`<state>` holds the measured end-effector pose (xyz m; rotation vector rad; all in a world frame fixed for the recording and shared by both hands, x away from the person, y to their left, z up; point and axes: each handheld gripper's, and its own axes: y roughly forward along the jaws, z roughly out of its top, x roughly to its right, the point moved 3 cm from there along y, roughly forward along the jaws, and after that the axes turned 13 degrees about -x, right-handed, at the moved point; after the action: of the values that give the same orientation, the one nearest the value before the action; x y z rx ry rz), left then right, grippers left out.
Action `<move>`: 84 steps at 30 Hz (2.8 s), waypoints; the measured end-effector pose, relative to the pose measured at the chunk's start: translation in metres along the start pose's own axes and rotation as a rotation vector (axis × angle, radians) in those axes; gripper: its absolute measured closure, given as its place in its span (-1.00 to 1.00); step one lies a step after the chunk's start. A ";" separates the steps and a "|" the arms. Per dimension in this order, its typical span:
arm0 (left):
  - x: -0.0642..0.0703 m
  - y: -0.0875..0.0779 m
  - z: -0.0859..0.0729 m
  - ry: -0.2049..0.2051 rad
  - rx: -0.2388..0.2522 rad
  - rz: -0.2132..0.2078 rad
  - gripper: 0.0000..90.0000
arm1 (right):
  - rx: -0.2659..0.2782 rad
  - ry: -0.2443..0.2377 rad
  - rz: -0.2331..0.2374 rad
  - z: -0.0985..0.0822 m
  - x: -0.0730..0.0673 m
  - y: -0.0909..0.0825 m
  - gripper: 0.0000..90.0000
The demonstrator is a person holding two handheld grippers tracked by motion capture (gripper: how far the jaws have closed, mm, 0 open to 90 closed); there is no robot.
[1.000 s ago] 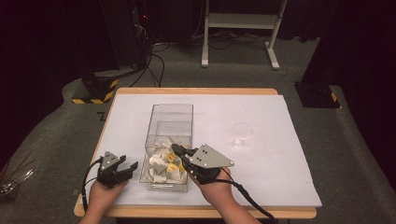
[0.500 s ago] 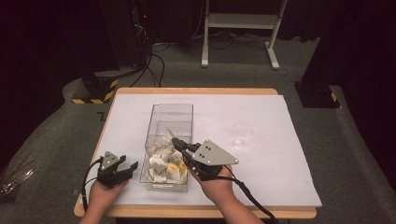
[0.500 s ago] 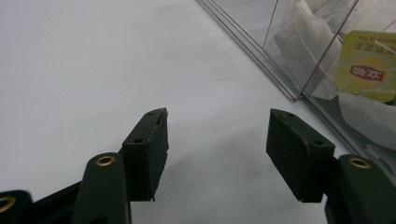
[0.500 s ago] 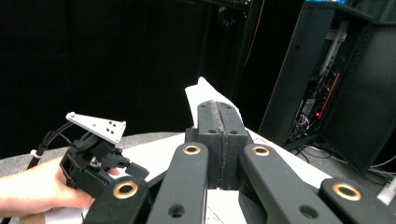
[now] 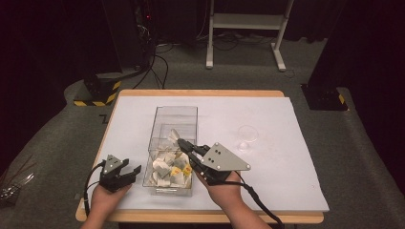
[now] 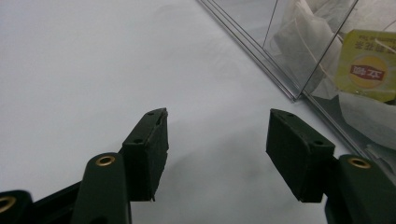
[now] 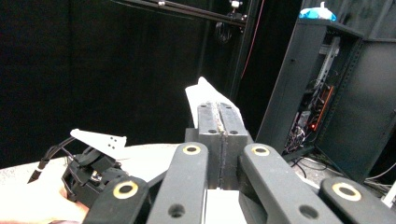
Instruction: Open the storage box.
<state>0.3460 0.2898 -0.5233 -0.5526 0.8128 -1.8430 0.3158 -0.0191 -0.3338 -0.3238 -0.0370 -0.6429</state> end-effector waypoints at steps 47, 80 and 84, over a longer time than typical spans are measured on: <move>0.000 0.001 0.000 0.006 -0.005 0.011 -0.13 | 0.048 0.022 -0.105 0.007 0.035 -0.036 1.00; 0.000 0.001 0.000 0.010 -0.010 0.009 -0.13 | 0.033 0.063 -0.214 -0.008 0.074 -0.056 1.00; 0.000 0.000 0.000 0.008 -0.004 0.012 -0.13 | 0.023 0.069 -0.246 -0.010 0.085 -0.060 1.00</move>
<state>0.3462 0.2893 -0.5235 -0.5422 0.8238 -1.8345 0.3472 -0.1168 -0.3153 -0.2769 -0.0179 -0.8966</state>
